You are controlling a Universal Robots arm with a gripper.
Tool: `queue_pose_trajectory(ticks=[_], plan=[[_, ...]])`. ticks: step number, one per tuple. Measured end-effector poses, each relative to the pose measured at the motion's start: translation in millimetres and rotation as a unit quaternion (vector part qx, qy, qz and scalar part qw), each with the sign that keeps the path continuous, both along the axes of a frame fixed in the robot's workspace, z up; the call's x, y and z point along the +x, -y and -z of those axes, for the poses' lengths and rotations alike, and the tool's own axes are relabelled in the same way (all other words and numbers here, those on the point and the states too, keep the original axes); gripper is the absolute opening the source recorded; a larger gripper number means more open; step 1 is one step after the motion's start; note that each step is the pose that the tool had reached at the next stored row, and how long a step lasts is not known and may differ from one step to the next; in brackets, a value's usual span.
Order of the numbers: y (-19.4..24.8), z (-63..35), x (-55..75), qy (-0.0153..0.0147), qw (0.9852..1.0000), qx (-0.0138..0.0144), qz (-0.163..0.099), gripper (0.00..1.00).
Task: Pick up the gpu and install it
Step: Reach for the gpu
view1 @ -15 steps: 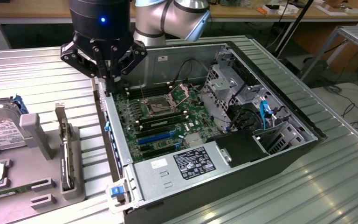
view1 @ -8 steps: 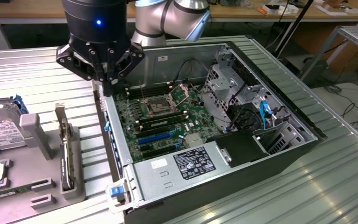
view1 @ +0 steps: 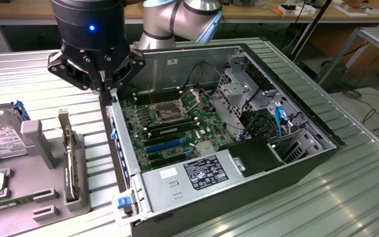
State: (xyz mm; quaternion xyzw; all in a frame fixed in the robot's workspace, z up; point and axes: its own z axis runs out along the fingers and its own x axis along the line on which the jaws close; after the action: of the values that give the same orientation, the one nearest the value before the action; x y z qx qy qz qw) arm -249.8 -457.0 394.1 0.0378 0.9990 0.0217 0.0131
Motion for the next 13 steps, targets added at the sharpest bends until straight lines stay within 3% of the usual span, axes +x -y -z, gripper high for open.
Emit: queue_pose_trajectory(ticks=[6, 11, 13], plan=[[9.8, 0.0, -8.3, 0.0, 1.0, 0.0, 0.0, 0.11], [11.2, -0.1, -20.4, 0.0, 1.0, 0.0, 0.0, 0.11], [13.6, 0.0, -23.3, 0.0, 1.0, 0.0001, 0.0, 0.11]])
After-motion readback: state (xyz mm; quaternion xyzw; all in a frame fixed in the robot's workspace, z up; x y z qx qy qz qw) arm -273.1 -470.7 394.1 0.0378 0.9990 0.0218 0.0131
